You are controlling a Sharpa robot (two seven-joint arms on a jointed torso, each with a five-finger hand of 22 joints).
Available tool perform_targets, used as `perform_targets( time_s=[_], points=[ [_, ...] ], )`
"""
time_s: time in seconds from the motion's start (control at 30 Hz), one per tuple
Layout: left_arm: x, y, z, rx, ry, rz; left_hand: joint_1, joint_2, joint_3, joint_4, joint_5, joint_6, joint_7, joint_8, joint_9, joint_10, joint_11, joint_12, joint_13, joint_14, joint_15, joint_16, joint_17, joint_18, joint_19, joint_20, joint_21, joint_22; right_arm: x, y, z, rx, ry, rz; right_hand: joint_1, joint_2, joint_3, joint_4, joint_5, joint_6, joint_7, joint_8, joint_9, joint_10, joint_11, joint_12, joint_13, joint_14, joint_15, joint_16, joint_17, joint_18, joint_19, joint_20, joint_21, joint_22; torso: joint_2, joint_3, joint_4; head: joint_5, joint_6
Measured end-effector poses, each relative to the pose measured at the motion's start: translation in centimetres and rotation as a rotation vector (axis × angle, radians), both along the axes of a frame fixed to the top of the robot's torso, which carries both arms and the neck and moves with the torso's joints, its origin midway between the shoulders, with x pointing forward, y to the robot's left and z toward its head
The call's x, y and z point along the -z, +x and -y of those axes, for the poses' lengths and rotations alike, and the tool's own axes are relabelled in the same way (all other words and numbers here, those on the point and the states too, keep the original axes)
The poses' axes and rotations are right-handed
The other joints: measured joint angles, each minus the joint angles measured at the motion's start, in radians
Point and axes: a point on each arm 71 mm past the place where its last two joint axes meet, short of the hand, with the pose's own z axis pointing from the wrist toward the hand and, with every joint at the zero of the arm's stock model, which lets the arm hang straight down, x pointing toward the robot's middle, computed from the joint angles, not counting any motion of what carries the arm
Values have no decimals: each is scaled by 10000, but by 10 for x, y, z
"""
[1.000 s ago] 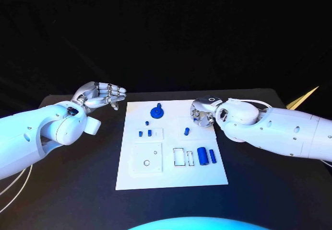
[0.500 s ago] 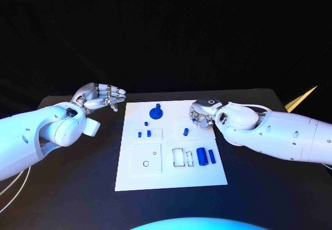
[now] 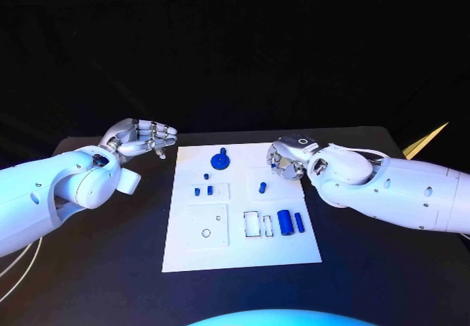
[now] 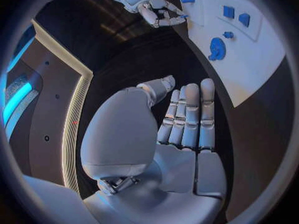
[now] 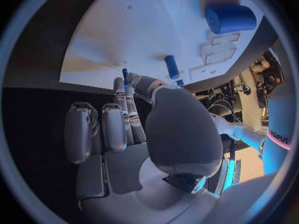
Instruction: Assemble the parts on the task board
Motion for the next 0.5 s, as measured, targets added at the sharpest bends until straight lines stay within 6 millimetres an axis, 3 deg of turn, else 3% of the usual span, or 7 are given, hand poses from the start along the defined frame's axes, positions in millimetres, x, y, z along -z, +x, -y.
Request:
perform_targets(
  time_s=[0.3, 0.5],
  points=[
    [0, 0, 0, 12, 2, -9, 0, 0, 0, 0, 0, 0, 0, 0, 0, 0, 0, 0, 0, 0, 0, 0, -10, 0, 0, 0, 0, 0, -10, -10, -4, -240, 579, 143, 0, 0, 26, -26, 0, 0, 0, 0, 0, 0, 0, 0, 0, 0, 0, 0, 0, -1, 0, 0, 1, 0, 4, 6, 4, 26, 18],
    [0, 0, 0, 32, -9, 5, 0, 0, 0, 0, 0, 0, 0, 0, 0, -2, 0, 0, 0, -1, 1, 0, -24, 0, 0, 0, 0, 0, -22, -29, -25, -962, 1471, 317, 0, 0, 26, -26, 0, 0, 0, 0, 1, 0, 0, 0, 0, 0, 0, 0, 0, -1, 0, 0, 1, 0, 3, 5, 2, 113, 35]
  ],
)
